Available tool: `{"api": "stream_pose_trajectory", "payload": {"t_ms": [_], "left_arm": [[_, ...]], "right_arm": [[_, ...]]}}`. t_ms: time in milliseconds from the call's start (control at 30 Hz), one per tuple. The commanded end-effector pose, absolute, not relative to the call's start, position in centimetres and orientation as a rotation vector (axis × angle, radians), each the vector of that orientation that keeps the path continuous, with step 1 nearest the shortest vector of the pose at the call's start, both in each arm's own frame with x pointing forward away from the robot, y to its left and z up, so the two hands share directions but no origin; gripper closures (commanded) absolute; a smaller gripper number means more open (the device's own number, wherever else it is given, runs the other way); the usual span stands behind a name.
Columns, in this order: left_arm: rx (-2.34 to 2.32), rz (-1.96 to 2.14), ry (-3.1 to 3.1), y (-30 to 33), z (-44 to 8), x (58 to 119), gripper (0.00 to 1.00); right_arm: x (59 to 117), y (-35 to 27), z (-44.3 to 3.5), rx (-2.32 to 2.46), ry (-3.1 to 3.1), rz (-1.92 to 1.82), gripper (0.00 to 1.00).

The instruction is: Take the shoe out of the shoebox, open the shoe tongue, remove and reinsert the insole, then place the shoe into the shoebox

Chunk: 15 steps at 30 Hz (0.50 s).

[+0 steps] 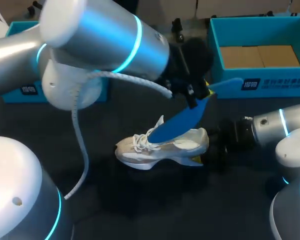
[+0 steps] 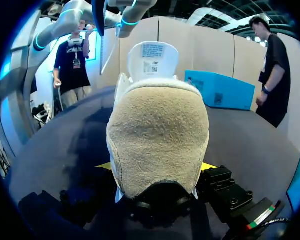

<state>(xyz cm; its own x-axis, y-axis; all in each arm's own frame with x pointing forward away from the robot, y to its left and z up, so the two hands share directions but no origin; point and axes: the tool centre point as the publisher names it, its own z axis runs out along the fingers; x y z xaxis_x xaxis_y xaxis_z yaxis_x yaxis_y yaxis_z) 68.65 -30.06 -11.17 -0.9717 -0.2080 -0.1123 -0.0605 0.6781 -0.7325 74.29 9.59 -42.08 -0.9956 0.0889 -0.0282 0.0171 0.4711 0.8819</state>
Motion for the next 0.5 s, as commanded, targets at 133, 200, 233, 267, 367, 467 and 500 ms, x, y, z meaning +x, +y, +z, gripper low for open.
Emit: {"api": "stream_pose_trajectory", "payload": {"t_ms": [133, 200, 233, 267, 367, 467, 500], "left_arm": [[-0.214, -1.487, 2.610, -27.4, -9.7, 67.2, 1.00], [-0.194, -1.572, 2.597, -27.0, -9.2, 66.7, 1.00], [-0.194, -1.572, 2.597, -27.0, -9.2, 66.7, 1.00], [-0.194, -1.572, 2.597, -27.0, -9.2, 66.7, 1.00], [-0.194, -1.572, 2.597, -27.0, -9.2, 66.7, 1.00], [-0.194, -1.572, 2.597, -27.0, -9.2, 66.7, 1.00], [-0.194, -1.572, 2.597, -27.0, -9.2, 66.7, 1.00]], "right_arm": [[74.3, 9.6, -42.4, 0.097, 2.636, 1.572, 1.00], [74.3, 9.6, -42.4, 0.097, 2.636, 1.572, 1.00], [74.3, 9.6, -42.4, 0.097, 2.636, 1.572, 1.00], [74.3, 9.6, -42.4, 0.097, 2.636, 1.572, 1.00], [74.3, 9.6, -42.4, 0.097, 2.636, 1.572, 1.00], [74.3, 9.6, -42.4, 0.097, 2.636, 1.572, 1.00], [74.3, 9.6, -42.4, 0.097, 2.636, 1.572, 1.00]]}}
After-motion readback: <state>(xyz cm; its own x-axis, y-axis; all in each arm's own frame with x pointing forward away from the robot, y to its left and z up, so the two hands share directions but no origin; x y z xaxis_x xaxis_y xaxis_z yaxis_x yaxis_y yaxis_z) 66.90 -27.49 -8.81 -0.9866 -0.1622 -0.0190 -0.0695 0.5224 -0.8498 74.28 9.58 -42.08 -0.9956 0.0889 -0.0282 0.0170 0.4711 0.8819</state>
